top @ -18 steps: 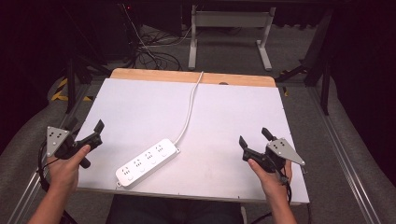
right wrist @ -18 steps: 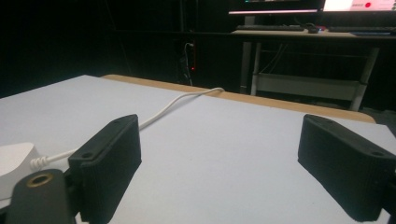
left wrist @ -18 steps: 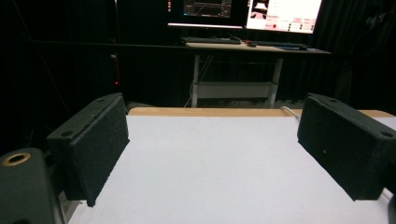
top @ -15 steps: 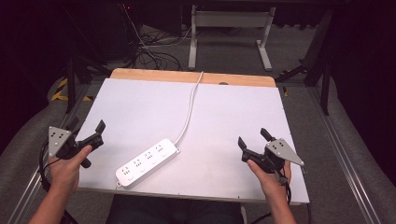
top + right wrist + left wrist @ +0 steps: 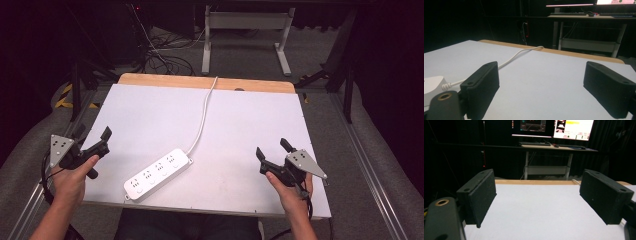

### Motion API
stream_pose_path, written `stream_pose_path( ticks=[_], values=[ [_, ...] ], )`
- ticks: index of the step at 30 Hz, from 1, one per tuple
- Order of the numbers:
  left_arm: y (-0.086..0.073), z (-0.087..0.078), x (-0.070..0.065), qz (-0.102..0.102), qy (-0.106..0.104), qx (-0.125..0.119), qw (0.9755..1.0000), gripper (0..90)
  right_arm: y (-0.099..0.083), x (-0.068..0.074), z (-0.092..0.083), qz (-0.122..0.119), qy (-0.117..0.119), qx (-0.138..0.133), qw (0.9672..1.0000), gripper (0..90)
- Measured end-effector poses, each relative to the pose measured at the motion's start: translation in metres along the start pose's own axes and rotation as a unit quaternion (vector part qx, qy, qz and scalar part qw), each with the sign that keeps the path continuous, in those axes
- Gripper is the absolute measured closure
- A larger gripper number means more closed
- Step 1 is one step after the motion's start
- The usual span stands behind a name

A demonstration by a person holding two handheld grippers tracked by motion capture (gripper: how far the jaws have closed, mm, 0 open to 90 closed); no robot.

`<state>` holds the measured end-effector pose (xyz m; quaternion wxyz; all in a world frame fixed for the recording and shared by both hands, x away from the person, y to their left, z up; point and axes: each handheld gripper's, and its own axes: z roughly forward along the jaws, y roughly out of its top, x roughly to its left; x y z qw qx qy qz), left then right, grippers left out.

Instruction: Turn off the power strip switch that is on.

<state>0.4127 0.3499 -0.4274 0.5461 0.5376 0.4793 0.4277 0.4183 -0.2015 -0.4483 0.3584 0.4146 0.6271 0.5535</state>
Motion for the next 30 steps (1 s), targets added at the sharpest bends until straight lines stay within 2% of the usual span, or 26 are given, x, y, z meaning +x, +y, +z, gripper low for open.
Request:
stream_pose_path(
  ticks=[5, 6, 10, 14, 18, 19, 20, 21, 22, 23, 24, 25, 28, 30],
  values=[
    [0.000, 0.000, 0.000, -0.001, 0.002, 0.000, 1.0000, 20.7, 0.000, -0.001, 0.000, 0.001, 0.001, 0.000, 1.0000, 13.7],
    [0.000, -0.001, 0.001, -0.013, -0.001, -0.001, 0.9999, 22.3, 0.000, -0.001, 0.000, 0.000, 0.000, -0.001, 1.0000, 13.8],
    [0.000, -0.001, 0.002, -0.010, 0.001, -0.001, 1.0000, 25.5, 0.000, -0.001, 0.000, 0.000, 0.000, -0.002, 1.0000, 13.8],
    [0.001, -0.002, 0.004, -0.013, 0.000, -0.007, 0.9999, 38.3, 0.000, -0.001, 0.001, -0.001, 0.003, -0.001, 1.0000, 14.0],
    [-0.001, -0.002, 0.006, -0.019, -0.004, -0.004, 0.9998, 41.3, 0.000, -0.001, 0.001, -0.003, 0.004, 0.001, 1.0000, 14.0],
    [-0.001, -0.002, 0.006, -0.019, -0.004, -0.004, 0.9998, 47.6, 0.000, -0.001, 0.001, -0.002, 0.003, 0.000, 1.0000, 14.1],
    [-0.001, -0.002, 0.007, -0.021, -0.005, -0.005, 0.9998, 47.6, 0.000, -0.001, 0.001, -0.002, 0.003, 0.000, 1.0000, 14.1],
    [-0.001, -0.002, 0.008, -0.023, -0.008, -0.005, 0.9997, 52.1, 0.000, -0.001, 0.001, -0.003, 0.002, 0.000, 1.0000, 14.0],
    [-0.001, -0.002, 0.009, -0.025, -0.010, -0.007, 0.9996, 58.3, 0.000, -0.001, 0.001, -0.003, 0.002, 0.000, 1.0000, 14.1],
    [-0.001, -0.003, 0.010, -0.027, -0.012, -0.010, 0.9995, 71.3, 0.000, -0.001, 0.001, -0.003, 0.003, 0.000, 1.0000, 14.1],
    [0.000, -0.004, 0.011, -0.029, -0.014, -0.013, 0.9994, 71.3, 0.000, -0.001, 0.001, -0.003, 0.003, 0.000, 1.0000, 14.1],
    [0.001, -0.005, 0.013, -0.031, -0.013, -0.019, 0.9993, 80.5, 0.000, -0.001, 0.001, -0.003, 0.002, 0.001, 1.0000, 14.1],
    [0.003, -0.006, 0.016, -0.029, -0.014, -0.023, 0.9992, 89.0, -0.001, -0.001, 0.001, -0.004, 0.002, 0.001, 1.0000, 14.2],
    [0.005, -0.007, 0.018, -0.022, -0.016, -0.027, 0.9993, 89.8, -0.001, 0.000, 0.001, -0.003, 0.004, 0.001, 1.0000, 14.3]
  ],
)
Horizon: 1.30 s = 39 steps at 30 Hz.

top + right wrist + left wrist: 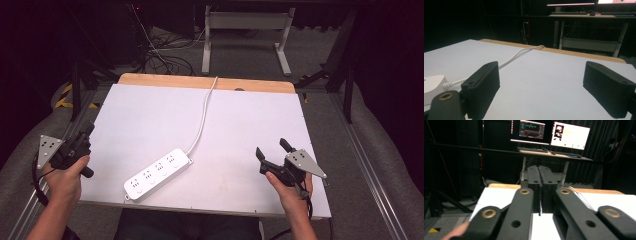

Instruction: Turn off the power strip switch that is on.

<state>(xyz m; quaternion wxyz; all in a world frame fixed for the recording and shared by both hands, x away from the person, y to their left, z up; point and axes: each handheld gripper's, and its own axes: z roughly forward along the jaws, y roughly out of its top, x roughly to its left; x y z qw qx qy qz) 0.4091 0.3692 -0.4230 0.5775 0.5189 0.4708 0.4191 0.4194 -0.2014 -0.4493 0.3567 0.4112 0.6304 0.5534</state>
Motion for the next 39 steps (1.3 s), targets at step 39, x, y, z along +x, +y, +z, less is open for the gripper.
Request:
stream_pose_path(
  ticks=[39],
  values=[
    [-0.018, 0.080, -0.139, 0.184, -0.288, 0.329, 0.8803, 90.0, -0.001, 0.001, 0.008, 0.003, 0.020, 0.007, 0.9998, 14.4]
  ],
)
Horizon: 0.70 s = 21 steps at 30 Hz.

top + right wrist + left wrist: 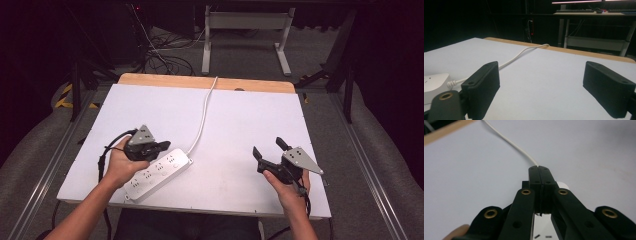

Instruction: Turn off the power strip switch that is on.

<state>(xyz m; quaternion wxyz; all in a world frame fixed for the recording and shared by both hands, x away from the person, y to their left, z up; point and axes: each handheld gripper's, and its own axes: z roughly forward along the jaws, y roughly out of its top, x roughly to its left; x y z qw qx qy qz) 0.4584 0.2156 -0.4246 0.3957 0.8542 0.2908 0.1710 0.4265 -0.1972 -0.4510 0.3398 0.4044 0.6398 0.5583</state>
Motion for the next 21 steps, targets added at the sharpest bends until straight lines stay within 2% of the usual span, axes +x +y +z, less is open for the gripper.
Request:
stream_pose_path(
  ticks=[3, 6, 10, 15, 19, 21],
  values=[
    [0.000, 0.012, -0.007, 0.007, -0.025, 0.030, 0.9992, 90.0, 0.000, 0.000, 0.000, -0.001, 0.000, -0.001, 1.0000, 14.5],
    [-0.001, 0.025, -0.013, 0.019, -0.039, 0.068, 0.9967, 90.0, 0.001, 0.000, 0.000, 0.000, 0.000, -0.002, 1.0000, 14.5],
    [-0.001, 0.031, -0.013, 0.014, -0.043, 0.085, 0.9954, 90.0, 0.001, 0.001, 0.000, 0.001, 0.001, -0.001, 1.0000, 14.5],
    [-0.003, 0.029, -0.012, 0.011, -0.044, 0.096, 0.9944, 90.0, 0.000, 0.000, 0.001, 0.001, 0.000, 0.000, 1.0000, 14.5],
    [-0.006, 0.029, -0.014, 0.009, -0.049, 0.100, 0.9937, 90.0, 0.000, 0.000, 0.001, 0.001, -0.001, 0.000, 1.0000, 14.5],
    [-0.007, 0.029, -0.015, 0.008, -0.050, 0.095, 0.9942, 90.0, 0.000, 0.001, 0.002, 0.001, 0.000, 0.000, 1.0000, 14.5]
  ],
)
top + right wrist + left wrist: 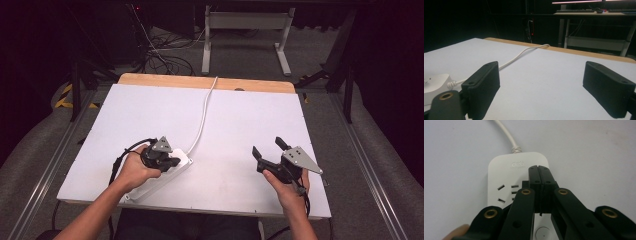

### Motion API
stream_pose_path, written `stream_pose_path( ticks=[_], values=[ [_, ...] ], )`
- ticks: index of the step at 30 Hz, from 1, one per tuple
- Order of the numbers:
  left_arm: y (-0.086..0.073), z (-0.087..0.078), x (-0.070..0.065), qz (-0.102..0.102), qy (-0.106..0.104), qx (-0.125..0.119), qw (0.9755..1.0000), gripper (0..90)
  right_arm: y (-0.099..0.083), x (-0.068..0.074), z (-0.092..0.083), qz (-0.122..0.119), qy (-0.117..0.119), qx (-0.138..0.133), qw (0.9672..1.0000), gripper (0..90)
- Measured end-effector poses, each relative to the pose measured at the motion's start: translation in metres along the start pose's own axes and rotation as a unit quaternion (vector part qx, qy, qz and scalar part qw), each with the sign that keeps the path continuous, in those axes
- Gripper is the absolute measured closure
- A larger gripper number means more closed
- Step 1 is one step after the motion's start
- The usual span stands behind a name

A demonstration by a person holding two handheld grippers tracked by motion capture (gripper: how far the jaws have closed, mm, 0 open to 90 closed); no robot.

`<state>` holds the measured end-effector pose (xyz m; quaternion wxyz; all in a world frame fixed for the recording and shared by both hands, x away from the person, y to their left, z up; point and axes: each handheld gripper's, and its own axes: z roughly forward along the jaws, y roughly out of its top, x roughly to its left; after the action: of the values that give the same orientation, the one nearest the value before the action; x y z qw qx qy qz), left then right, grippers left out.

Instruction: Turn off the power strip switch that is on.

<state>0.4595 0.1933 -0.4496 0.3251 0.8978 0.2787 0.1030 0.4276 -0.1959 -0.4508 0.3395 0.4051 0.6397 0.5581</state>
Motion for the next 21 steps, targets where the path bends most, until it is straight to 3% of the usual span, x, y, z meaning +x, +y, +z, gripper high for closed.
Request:
stream_pose_path(
  ticks=[15, 21],
  values=[
    [-0.0033, 0.0024, 0.0015, -0.015, -0.002, -0.002, 0.9999, 90.0, -0.0001, -0.0009, -0.0022, 0.000, -0.008, -0.001, 1.0000, 14.3],
    [-0.0017, 0.0035, 0.0004, -0.006, -0.003, 0.001, 1.0000, 90.0, 0.0003, 0.0009, -0.0019, -0.002, -0.008, -0.002, 1.0000, 14.5]
  ],
)
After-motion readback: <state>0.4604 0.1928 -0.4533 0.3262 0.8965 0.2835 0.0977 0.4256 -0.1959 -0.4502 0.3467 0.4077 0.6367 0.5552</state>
